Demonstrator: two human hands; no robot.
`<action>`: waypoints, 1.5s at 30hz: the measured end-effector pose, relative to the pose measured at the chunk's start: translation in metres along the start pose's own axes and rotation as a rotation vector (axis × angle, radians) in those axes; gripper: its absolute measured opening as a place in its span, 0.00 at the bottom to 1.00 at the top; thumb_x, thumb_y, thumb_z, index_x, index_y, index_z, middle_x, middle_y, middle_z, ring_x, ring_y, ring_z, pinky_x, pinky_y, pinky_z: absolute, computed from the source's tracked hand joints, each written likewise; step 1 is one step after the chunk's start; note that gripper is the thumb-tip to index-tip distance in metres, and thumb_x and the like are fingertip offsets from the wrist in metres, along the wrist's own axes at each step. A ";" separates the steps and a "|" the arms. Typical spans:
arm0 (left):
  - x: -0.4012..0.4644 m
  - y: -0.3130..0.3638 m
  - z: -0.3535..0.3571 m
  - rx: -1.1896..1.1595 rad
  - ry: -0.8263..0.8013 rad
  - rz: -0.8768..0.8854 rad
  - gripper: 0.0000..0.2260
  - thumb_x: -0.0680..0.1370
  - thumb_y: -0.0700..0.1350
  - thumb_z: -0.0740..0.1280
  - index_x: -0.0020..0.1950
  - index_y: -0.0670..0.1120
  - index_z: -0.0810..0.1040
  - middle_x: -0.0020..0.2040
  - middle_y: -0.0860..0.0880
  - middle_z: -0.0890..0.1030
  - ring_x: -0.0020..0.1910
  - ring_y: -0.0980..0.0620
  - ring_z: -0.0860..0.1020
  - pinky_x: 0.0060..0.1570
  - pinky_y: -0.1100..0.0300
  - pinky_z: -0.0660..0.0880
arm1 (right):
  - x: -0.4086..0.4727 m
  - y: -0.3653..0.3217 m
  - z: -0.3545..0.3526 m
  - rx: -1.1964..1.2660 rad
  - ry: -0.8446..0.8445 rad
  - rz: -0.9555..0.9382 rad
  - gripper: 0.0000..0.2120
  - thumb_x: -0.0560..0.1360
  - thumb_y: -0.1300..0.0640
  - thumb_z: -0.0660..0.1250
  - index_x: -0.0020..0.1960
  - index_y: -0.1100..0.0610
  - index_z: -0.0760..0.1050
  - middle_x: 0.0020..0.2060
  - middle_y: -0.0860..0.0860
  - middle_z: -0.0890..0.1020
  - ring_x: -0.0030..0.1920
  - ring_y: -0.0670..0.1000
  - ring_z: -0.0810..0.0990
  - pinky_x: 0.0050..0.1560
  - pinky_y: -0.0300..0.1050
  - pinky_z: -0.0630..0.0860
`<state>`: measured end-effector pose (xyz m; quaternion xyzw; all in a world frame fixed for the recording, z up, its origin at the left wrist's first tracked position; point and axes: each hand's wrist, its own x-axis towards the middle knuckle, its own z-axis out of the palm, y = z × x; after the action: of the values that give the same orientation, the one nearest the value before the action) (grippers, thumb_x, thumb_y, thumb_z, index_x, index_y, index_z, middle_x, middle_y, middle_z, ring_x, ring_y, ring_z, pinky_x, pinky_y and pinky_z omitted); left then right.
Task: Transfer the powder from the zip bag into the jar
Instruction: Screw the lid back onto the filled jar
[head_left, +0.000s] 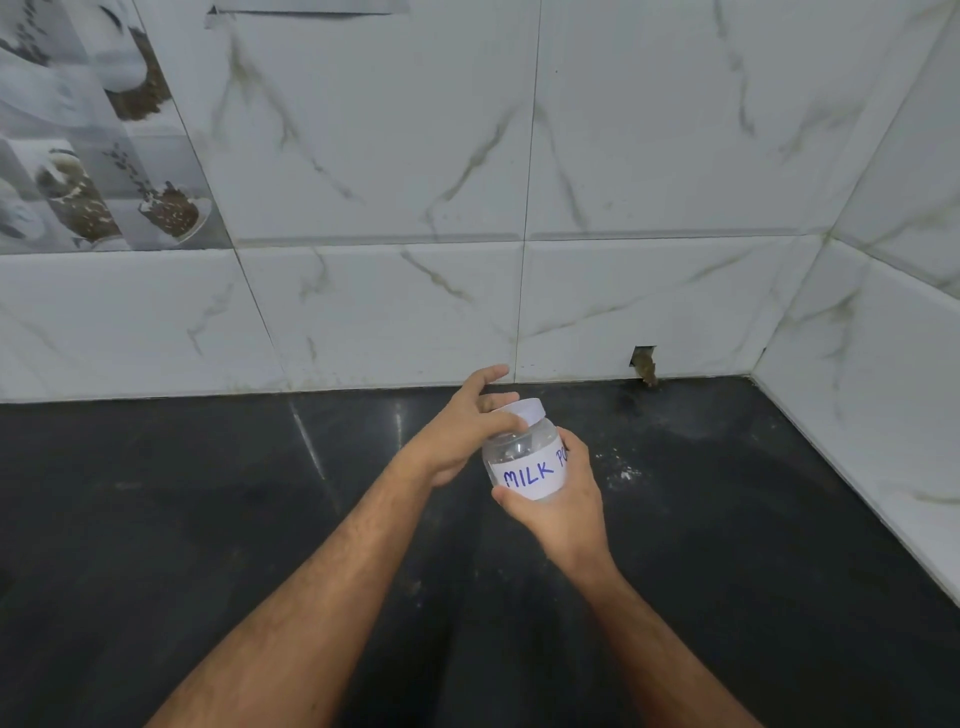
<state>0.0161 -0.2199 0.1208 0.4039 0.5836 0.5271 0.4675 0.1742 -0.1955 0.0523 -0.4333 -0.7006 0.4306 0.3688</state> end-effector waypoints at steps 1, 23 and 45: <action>0.000 0.001 0.000 0.025 -0.022 -0.008 0.37 0.67 0.47 0.74 0.75 0.55 0.64 0.69 0.47 0.73 0.63 0.51 0.77 0.59 0.60 0.74 | 0.000 0.001 0.000 -0.008 0.005 0.000 0.45 0.55 0.41 0.80 0.67 0.38 0.61 0.58 0.40 0.75 0.55 0.43 0.77 0.53 0.41 0.79; 0.002 -0.006 0.014 0.252 0.318 -0.005 0.43 0.59 0.69 0.74 0.70 0.55 0.68 0.53 0.51 0.78 0.53 0.55 0.80 0.54 0.59 0.77 | 0.003 0.001 0.005 -0.019 0.013 0.002 0.47 0.54 0.38 0.78 0.69 0.41 0.62 0.59 0.39 0.75 0.56 0.42 0.77 0.51 0.36 0.76; 0.007 -0.005 -0.001 0.060 0.054 -0.030 0.35 0.70 0.45 0.75 0.74 0.54 0.65 0.63 0.45 0.78 0.57 0.50 0.81 0.54 0.59 0.76 | 0.005 0.004 0.004 0.029 0.008 0.030 0.44 0.57 0.45 0.82 0.64 0.35 0.59 0.56 0.38 0.75 0.54 0.43 0.78 0.52 0.41 0.80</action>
<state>0.0131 -0.2144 0.1150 0.3945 0.6175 0.5131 0.4470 0.1698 -0.1912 0.0475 -0.4400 -0.6862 0.4444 0.3714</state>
